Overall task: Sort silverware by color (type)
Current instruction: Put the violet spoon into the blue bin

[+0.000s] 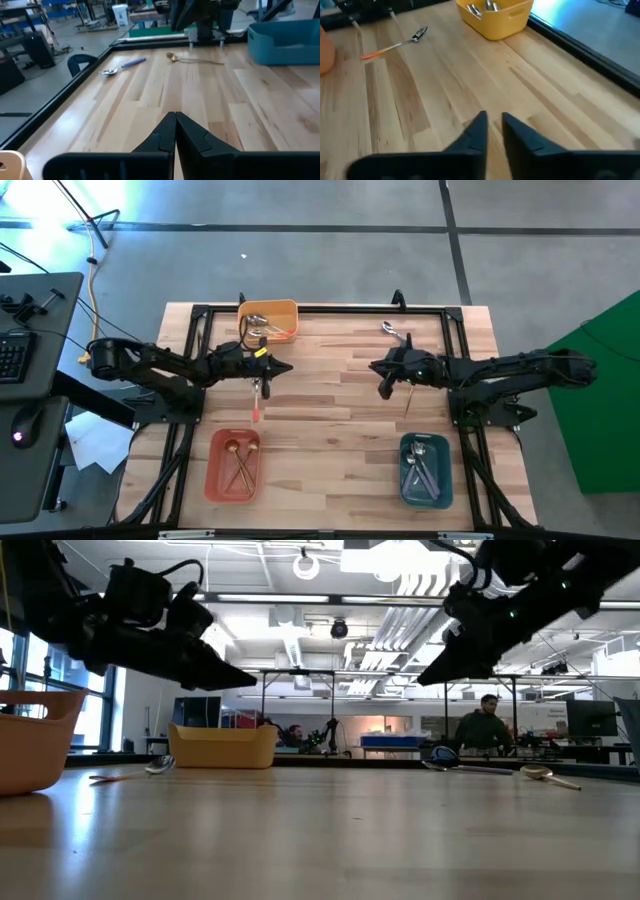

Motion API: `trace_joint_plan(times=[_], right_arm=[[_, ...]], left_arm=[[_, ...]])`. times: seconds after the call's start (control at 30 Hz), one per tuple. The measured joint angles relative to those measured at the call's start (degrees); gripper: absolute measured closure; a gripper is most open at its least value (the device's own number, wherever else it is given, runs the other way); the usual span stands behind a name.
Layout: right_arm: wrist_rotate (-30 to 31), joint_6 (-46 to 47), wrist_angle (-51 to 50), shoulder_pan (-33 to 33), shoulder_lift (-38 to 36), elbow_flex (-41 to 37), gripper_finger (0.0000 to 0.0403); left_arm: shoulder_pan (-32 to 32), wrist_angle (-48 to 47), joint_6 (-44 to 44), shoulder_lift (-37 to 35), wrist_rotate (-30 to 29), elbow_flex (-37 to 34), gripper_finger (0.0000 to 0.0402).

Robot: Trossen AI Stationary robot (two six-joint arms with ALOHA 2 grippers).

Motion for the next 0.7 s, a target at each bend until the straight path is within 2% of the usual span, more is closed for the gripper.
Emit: trace_joint_plan(times=[0.1,0.2,0.47,0.57,0.7], right_arm=[[-0.82,-0.69,-7.54,0.17,0.00,4.17,0.0396],[-2.90,1.95,-17.52,0.11,0.00,8.92,0.0383],[-1.86,9.00,-39.14,-0.72,0.00,17.23,0.0376],[-1.82,10.41,-43.26,-3.72,0.00,19.12,0.0364],[-2.73,7.43,-44.72,-9.23,0.03,19.73,0.0322]], left_arm=[[0.00,2.81,-0.77,-0.04,0.00,-1.35,0.0401],[0.00,3.44,-0.91,-0.02,0.00,-1.80,0.0401],[0.00,1.89,-1.81,0.00,0.65,-1.80,0.0401],[0.00,2.51,-1.77,0.00,0.60,-1.80,0.0401],[0.00,2.97,-1.26,0.00,0.50,-1.80,0.0401]])
